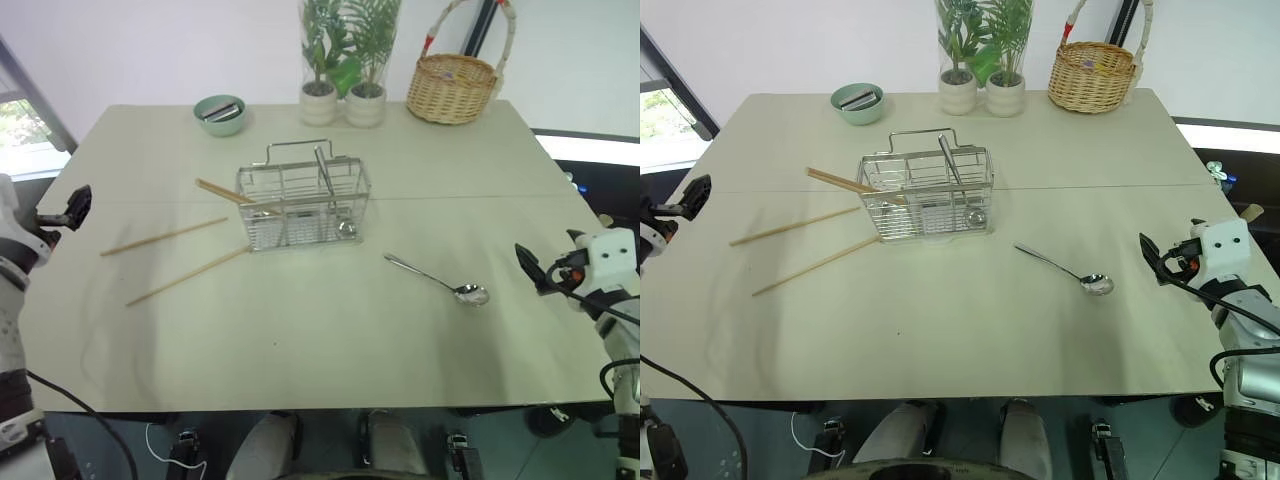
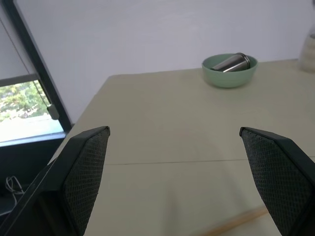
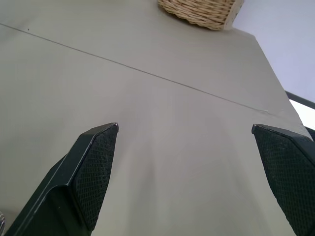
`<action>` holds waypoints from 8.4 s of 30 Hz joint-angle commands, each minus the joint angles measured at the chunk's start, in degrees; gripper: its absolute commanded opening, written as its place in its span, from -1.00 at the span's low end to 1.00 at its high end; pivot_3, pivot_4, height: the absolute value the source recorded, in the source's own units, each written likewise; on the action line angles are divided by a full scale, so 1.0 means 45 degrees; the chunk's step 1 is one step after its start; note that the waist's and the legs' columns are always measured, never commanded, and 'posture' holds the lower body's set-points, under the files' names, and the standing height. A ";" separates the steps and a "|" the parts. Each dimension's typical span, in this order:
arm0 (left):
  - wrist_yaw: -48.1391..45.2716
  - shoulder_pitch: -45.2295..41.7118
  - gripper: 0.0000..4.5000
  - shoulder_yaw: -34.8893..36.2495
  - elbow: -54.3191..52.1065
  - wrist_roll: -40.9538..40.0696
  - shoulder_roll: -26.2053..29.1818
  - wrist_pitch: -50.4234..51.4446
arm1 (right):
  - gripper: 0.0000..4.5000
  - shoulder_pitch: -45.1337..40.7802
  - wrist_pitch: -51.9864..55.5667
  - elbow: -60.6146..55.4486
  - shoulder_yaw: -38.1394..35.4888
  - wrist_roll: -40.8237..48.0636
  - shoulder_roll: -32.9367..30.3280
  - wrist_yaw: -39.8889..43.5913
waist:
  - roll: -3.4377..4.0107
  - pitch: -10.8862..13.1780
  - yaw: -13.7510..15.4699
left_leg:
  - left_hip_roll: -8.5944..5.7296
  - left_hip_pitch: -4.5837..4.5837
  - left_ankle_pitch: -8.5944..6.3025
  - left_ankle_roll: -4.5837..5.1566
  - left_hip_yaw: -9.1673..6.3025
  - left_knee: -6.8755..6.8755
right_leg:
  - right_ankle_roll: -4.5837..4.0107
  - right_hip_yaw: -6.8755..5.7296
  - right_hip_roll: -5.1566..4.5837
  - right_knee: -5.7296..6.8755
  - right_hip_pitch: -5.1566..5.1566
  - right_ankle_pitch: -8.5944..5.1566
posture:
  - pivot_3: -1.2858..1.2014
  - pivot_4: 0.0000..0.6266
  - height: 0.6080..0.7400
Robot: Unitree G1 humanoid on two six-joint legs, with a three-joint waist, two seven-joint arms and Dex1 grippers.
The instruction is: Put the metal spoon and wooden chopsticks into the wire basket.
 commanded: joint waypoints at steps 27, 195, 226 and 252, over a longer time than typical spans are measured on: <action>-0.8745 0.0966 0.99 -0.3430 -0.5920 -0.3812 0.3883 0.2770 | 1.00 -0.5213 0.4468 -0.0279 0.5879 0.0613 -0.2624 0.6826 | 0.0037 0.0030 -0.0346 | 0.0018 -0.0029 -0.0008 0.0014 0.0026 0.0022 | -0.0060 -0.0001 -0.0003 -0.0008 -0.0015 -0.0016 | 0.03 -0.52 0.46; -1.0809 -0.6888 -0.95 -1.0540 1.1971 0.7818 0.1503 -0.6247 | 0.47 -0.3349 0.7300 -0.6921 0.1339 0.7886 -0.2828 0.4403 | -0.0068 -0.0061 -0.0539 | 0.0213 0.0020 0.0046 -0.0059 0.0268 0.0007 | -0.0067 0.0232 0.0194 0.0039 -0.0124 0.0159 | 0.03 -0.52 0.46; -0.1221 -1.0479 -0.95 -0.0543 0.2473 -0.2890 -0.1791 0.2757 | 0.47 -0.3858 0.7099 -0.6274 0.1765 0.7660 -0.2290 0.3830 | -0.0128 -0.0044 -0.0326 | 0.0193 -0.0028 0.0022 -0.0029 0.0267 0.0116 | -0.0025 0.0245 0.0192 0.0012 -0.0103 0.0189 | 0.03 -0.52 0.46; -0.2032 -0.7342 0.17 -0.4049 0.1496 -0.1695 -0.4972 0.0038 | 0.47 -0.3609 0.7259 -0.6460 0.1169 0.8108 -0.1880 0.2549 | -0.0126 -0.0045 -0.0315 | 0.0187 -0.0042 0.0009 -0.0008 0.0294 0.0141 | -0.0027 0.0266 0.0186 0.0001 -0.0108 0.0201 | 0.03 -0.52 0.46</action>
